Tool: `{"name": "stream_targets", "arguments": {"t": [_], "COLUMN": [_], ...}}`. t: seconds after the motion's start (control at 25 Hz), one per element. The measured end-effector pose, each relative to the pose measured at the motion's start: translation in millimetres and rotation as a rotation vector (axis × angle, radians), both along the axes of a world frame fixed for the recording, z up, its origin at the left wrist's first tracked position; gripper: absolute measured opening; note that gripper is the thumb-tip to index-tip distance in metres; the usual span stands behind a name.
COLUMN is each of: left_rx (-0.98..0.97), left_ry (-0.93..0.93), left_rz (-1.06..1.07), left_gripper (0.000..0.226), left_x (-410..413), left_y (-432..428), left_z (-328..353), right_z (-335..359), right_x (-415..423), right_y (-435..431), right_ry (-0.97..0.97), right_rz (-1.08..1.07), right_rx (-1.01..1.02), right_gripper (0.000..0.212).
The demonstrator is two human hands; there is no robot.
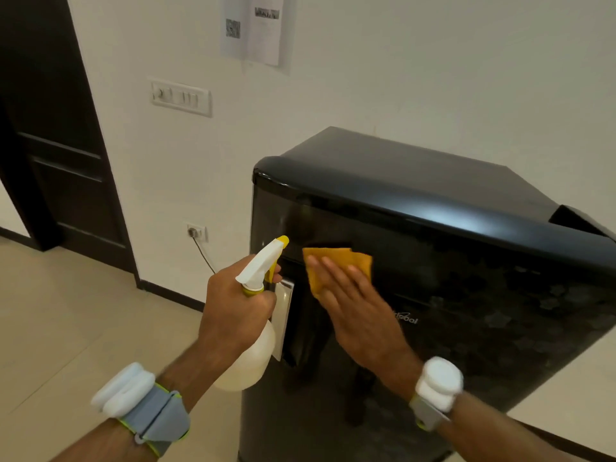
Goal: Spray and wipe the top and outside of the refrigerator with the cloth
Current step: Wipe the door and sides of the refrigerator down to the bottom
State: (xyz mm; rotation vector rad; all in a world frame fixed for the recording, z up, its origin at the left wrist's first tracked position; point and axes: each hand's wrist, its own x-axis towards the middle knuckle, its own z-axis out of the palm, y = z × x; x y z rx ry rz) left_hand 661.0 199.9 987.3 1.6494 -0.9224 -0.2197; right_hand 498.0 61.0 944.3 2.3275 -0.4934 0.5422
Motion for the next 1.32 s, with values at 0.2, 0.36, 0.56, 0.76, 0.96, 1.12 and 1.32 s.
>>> {"name": "stream_targets", "arguments": {"t": [0.2,0.36,0.56,0.76,0.96,1.12,1.32], "left_rx": [0.022,0.021,-0.034,-0.026,-0.021,0.007,0.023], "left_ry": [0.000,0.009,0.059,0.015,0.030,0.043,0.019], "left_rz": [0.024,-0.003,-0.049,-0.005,-0.053,-0.033,-0.025], "left_gripper": [0.026,0.030,0.033,0.027,0.032,0.030,0.027], "left_x": [22.5,30.0,46.4,60.1,64.6,67.7,72.9], "left_y": [-2.7,-5.1,3.0,4.6,12.1,14.6,19.9], "left_z": [-4.7,-3.6,0.3,-0.6,-6.2,-16.0,-18.9], "right_z": [56.1,48.6,45.0,62.6,20.6,29.2,-25.4], "right_x": [71.7,58.2,30.7,133.3,82.4,131.1,149.6], "right_y": [10.2,3.4,10.9,14.0,5.3,15.2,14.6], "right_ry": [-0.189,-0.058,-0.154,0.014,0.198,-0.091,0.607], "right_rz": [0.041,0.001,-0.006,-0.026,0.065,-0.022,-0.067], "right_rx": [0.101,0.004,0.018,-0.117,-0.099,-0.013,-0.251], "right_gripper": [0.041,0.039,0.026,0.057,0.057,0.045,0.037]}}
